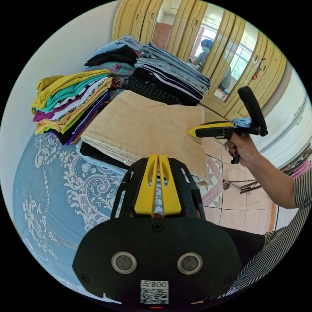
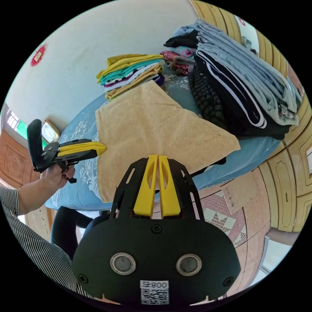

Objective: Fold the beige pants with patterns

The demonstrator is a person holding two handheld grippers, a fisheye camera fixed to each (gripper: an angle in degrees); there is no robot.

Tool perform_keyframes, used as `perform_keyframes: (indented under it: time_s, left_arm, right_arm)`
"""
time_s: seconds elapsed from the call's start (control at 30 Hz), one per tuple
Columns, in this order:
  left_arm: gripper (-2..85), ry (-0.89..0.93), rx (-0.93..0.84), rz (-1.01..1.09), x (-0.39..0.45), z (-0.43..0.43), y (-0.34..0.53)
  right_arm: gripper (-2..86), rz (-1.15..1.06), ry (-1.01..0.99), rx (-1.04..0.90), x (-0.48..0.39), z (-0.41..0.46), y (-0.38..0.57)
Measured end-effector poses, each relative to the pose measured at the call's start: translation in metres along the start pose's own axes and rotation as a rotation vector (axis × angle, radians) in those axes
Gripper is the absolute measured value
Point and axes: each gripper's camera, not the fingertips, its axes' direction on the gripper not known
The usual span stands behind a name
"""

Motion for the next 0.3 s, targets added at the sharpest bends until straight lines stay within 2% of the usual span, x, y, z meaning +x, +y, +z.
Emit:
perform_keyframes:
  time_s: [0.13, 0.3]
  left_arm:
    - [0.4, 0.071, 0.098, -0.008, -0.005, -0.027, 0.016]
    - [0.4, 0.12, 0.103, -0.01, -0.004, -0.039, 0.038]
  right_arm:
    - [1.9, -0.06, 0.074, 0.163, -0.022, -0.033, -0.014]
    - [8.3, -0.068, 0.227, 0.31, -0.03, -0.06, -0.081]
